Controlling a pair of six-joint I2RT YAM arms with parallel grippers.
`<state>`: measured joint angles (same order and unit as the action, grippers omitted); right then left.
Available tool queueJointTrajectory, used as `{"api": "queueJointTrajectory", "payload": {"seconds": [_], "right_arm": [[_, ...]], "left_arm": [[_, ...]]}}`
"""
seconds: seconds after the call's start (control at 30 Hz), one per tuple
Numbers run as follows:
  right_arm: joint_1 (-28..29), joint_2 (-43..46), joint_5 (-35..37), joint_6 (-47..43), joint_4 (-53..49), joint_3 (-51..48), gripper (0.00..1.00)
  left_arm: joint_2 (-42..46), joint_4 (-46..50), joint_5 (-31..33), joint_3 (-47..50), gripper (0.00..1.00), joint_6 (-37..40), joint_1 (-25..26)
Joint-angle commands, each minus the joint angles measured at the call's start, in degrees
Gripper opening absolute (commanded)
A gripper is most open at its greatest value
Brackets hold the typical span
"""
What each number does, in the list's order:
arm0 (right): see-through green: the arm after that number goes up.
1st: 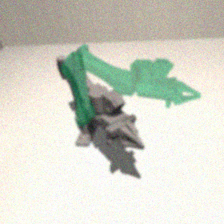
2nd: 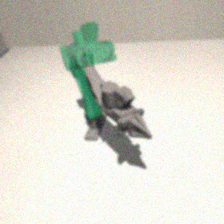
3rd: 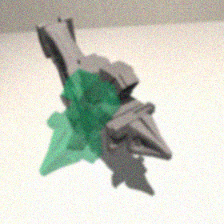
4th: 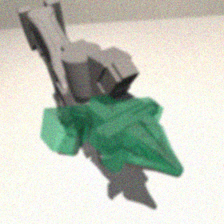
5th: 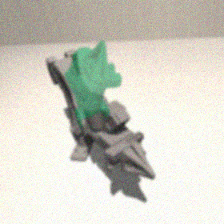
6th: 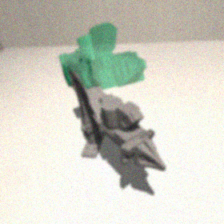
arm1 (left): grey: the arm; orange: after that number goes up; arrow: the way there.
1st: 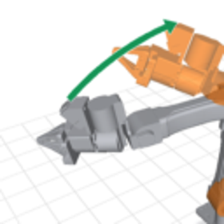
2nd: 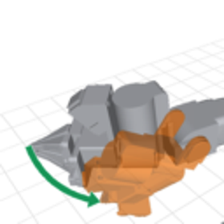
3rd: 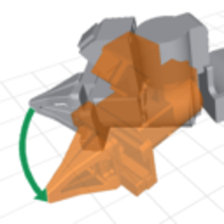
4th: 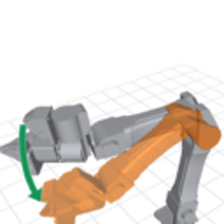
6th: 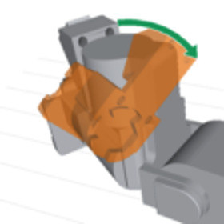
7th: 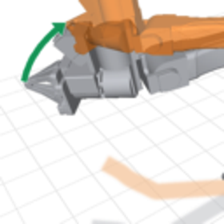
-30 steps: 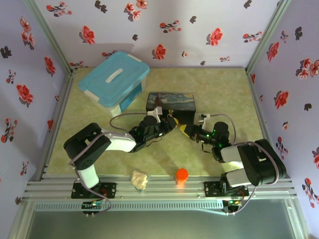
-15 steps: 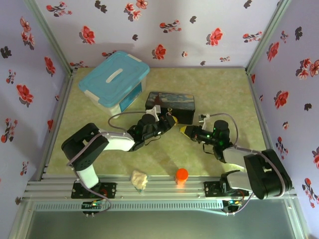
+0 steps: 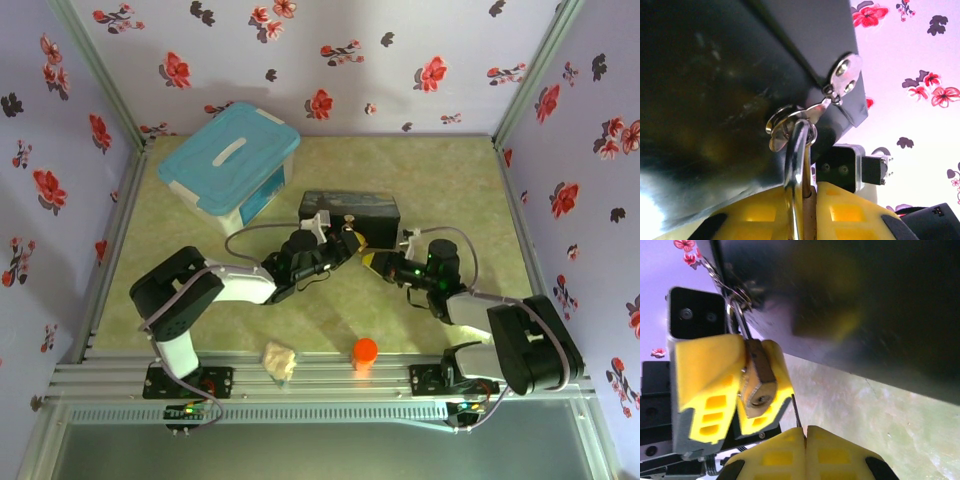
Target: Unlock the padlock with the key
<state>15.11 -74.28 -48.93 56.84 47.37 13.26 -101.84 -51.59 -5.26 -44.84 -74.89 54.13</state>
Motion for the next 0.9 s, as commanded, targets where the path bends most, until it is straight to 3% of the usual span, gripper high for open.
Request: {"api": "queueJointTrajectory", "payload": {"seconds": [0.0, 0.87], "right_arm": [[-1.73, 0.15, -0.42, 0.78, 3.08, 0.06, 0.0], [-2.73, 3.05, -0.99, 0.25, 1.84, -1.27, 0.0]], "left_arm": [[-0.86, -5.59, -0.64, -0.97, 0.0, -0.88, 0.2], [-1.7, -7.42, -0.98, -0.3, 0.0, -1.73, -1.5]]}}
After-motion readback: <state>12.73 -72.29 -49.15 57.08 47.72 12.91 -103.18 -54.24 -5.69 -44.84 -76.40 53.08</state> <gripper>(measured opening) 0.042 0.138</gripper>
